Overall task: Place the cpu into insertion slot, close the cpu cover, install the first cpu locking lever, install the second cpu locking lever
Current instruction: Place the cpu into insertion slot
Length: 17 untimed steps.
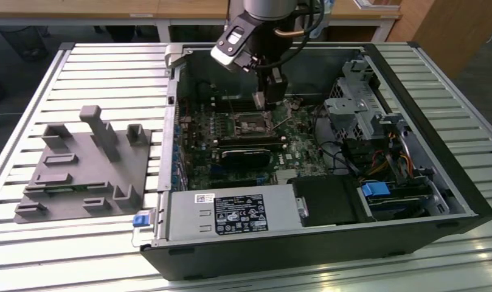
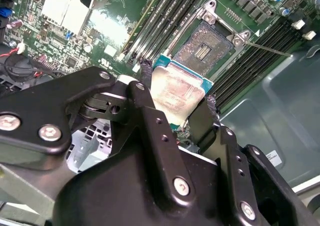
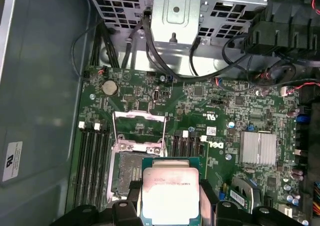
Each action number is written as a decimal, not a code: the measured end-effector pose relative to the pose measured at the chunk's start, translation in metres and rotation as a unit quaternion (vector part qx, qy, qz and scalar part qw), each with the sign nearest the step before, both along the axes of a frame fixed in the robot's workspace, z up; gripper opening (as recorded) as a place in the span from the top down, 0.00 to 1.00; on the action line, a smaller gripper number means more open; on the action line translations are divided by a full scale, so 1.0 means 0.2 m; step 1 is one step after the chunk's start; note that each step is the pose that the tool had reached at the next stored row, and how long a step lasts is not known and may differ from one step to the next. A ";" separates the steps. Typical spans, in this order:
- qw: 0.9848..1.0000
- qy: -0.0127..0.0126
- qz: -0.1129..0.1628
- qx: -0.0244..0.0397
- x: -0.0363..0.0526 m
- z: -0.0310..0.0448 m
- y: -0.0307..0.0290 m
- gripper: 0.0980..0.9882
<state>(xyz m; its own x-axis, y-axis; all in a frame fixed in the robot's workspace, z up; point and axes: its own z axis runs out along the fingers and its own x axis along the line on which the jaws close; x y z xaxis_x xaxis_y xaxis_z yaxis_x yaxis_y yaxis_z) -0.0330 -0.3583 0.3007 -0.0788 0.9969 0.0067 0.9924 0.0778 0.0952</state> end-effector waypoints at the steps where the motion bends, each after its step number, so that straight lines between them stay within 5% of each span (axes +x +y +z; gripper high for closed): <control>1: 1.000 0.000 0.000 0.000 0.000 -0.002 0.000 0.50; 8: 1.000 0.000 -0.003 0.000 0.000 -0.012 0.000 0.50; 17: 0.999 0.000 -0.041 0.000 0.000 -0.028 0.002 0.50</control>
